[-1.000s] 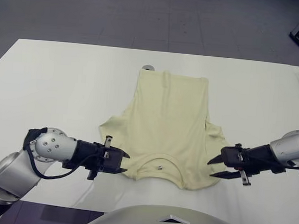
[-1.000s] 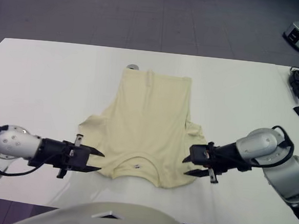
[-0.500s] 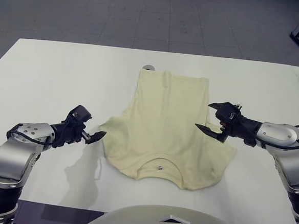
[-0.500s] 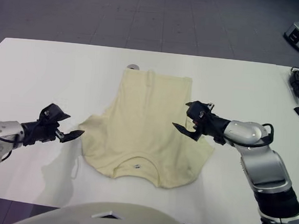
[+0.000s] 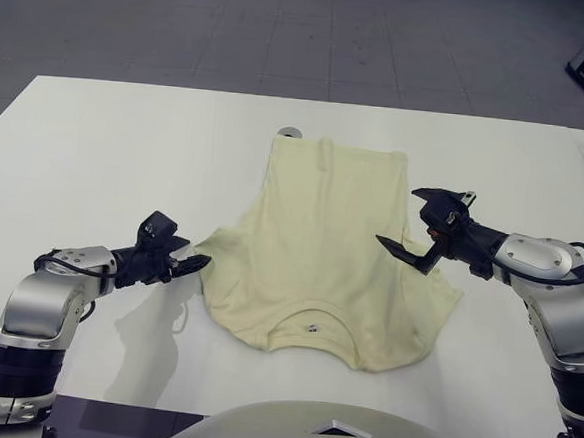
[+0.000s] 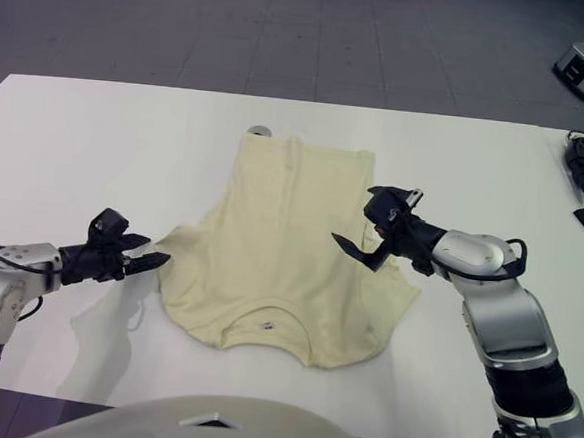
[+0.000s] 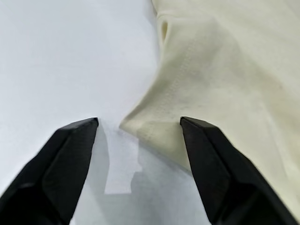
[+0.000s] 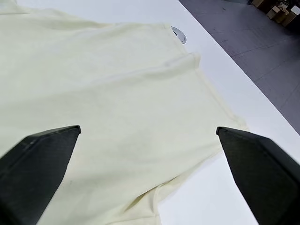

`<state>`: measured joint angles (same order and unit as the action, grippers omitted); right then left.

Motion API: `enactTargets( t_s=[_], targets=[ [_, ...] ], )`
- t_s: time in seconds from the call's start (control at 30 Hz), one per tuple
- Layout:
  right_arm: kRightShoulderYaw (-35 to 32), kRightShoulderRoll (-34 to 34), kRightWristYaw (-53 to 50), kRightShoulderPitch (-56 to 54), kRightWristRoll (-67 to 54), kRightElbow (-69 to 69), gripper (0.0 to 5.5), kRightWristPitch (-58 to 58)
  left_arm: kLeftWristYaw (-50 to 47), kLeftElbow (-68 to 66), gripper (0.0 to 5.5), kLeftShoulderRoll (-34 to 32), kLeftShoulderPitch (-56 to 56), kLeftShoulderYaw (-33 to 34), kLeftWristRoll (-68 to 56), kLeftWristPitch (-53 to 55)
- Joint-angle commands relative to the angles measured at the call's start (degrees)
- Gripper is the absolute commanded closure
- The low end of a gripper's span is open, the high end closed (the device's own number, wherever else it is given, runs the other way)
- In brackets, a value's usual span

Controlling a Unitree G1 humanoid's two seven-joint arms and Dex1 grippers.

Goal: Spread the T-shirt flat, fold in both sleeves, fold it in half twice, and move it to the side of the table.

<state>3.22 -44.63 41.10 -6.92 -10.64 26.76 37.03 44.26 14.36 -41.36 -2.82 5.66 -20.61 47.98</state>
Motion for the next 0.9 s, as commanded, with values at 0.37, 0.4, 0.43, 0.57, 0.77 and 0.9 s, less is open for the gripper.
enactTargets(
  t_s=[0.37,0.4,0.43,0.57,0.77,0.9],
  targets=[
    [1.7,0.7,-1.1,0.5,1.2,-0.6,0.10,-1.1,-0.3,-1.4,4.80,-0.5,-0.2,-2.0,0.2,-0.9],
    [1.7,0.7,-1.1,0.5,1.2,-0.6,0.10,-1.2,-0.3,-1.4,5.01,-0.6,-0.2,-2.1,0.2,-1.0],
    [1.8,0.7,-1.2,0.5,1.3,-0.6,0.10,-1.2,-0.2,-1.4,5.18,-0.7,-0.2,-2.1,0.3,-1.1],
    [1.8,0.7,-1.6,0.7,1.5,-0.5,0.10,-1.2,-0.6,-2.0,5.49,-1.2,-0.6,-2.1,1.0,-1.8],
    [1.5,0.4,-2.8,1.0,2.9,-1.3,0.10,-0.2,-0.5,-6.0,5.49,-3.0,-2.4,1.2,1.5,-4.0],
    [1.6,-0.3,-3.4,1.4,3.8,-2.0,0.10,1.6,0.0,-5.6,5.49,-4.0,-4.3,2.9,0.7,-4.6]
  ],
)
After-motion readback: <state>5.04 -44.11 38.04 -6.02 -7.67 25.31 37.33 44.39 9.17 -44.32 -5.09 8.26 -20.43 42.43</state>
